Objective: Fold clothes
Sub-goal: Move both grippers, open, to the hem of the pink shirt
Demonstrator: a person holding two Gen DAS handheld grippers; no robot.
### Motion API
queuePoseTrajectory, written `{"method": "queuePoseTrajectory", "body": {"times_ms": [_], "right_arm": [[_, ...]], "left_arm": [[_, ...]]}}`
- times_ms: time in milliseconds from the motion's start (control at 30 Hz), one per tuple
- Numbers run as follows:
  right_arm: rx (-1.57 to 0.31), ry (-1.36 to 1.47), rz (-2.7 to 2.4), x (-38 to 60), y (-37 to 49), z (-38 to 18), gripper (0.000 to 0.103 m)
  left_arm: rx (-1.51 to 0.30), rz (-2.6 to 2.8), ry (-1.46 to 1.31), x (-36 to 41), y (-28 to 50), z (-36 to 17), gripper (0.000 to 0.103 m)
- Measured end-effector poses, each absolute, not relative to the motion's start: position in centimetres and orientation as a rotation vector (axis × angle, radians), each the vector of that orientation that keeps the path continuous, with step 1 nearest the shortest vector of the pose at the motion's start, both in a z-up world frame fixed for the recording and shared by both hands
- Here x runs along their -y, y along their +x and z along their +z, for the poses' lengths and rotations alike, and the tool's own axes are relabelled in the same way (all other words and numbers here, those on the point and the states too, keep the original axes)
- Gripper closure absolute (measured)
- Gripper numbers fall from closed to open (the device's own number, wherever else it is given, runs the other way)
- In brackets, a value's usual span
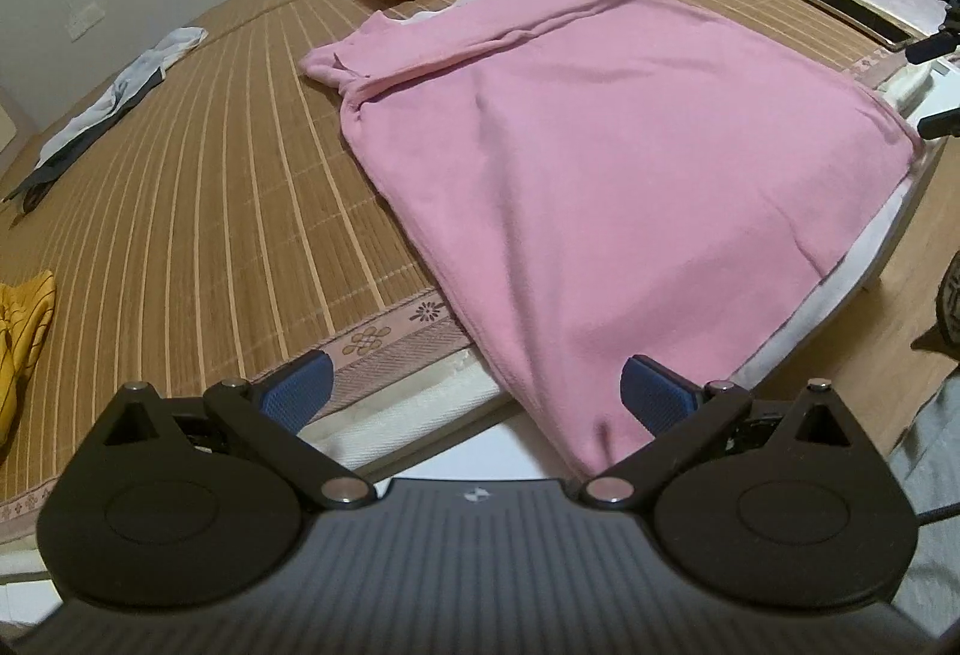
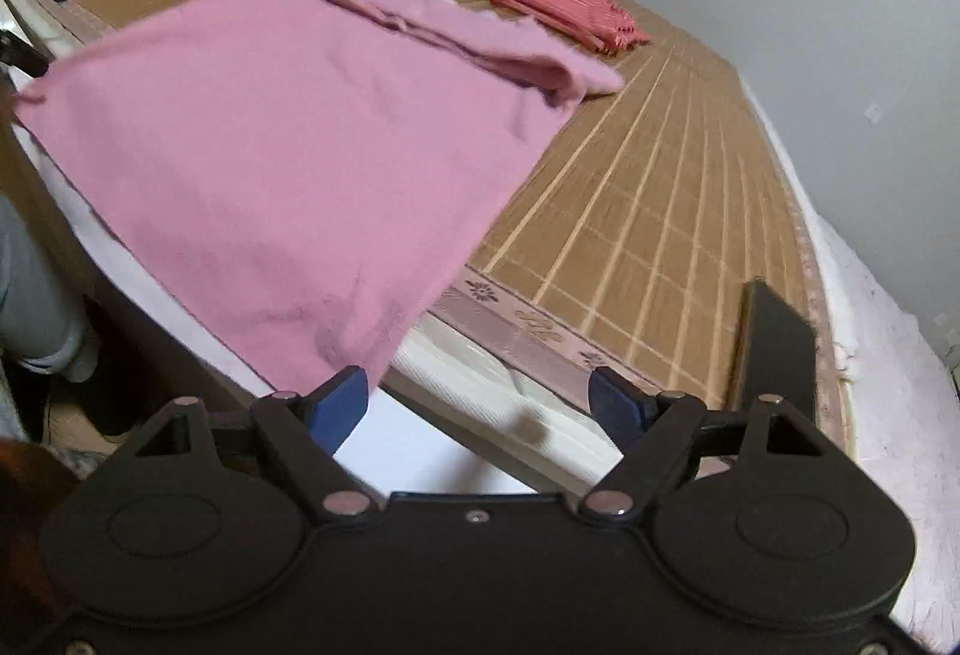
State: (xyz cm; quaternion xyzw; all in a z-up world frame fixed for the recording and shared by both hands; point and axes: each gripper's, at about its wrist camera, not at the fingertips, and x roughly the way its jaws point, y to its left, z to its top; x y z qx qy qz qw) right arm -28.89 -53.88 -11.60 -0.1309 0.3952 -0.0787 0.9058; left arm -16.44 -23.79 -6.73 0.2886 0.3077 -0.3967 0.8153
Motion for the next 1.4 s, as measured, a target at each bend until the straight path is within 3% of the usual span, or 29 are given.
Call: {"method": "queuePoseTrajectory", "body": {"times_ms": [200,533,733,833,900,1333,1367,1400], "right_arm": [[-0.7,-0.232,0.086,50.1,-28.1,-11.0,0.021],[-0.66,-0.536,0.267,40.9,-23.2,-14.0,0.027],[-0.678,-0.631,0.255,39.9,-21.7,-15.1,0.039],[-0.7,-0.619,0.281,40.0,-21.6,-14.9,0.053],[-0.719,-0.596,0.299,39.9,-21.6,-14.8,0.072],[-0.743,-0.56,0.228,40.0,-22.8,-14.2,0.072],[-0.742,-0.558,0.23,39.9,-22.8,-14.2,0.075],[-0.741,-0.556,0.233,39.8,-22.9,-14.2,0.086]], "left_arm": [[-0.636,-0.895,0.646,24.5,-17.1,-7.0,0.0],[-0.628,-0.911,0.659,24.8,-17.6,-7.3,0.0],[-0.622,-0.922,0.676,24.9,-17.9,-7.4,0.0],[-0.622,-0.925,0.682,24.9,-18.0,-7.4,0.0],[-0.623,-0.924,0.681,24.8,-18.0,-7.4,0.0],[-0.631,-0.922,0.677,24.7,-17.9,-7.5,0.0],[-0.636,-0.923,0.675,24.8,-17.9,-7.6,0.0],[-0.64,-0.924,0.674,24.8,-17.8,-7.6,0.0]]}}
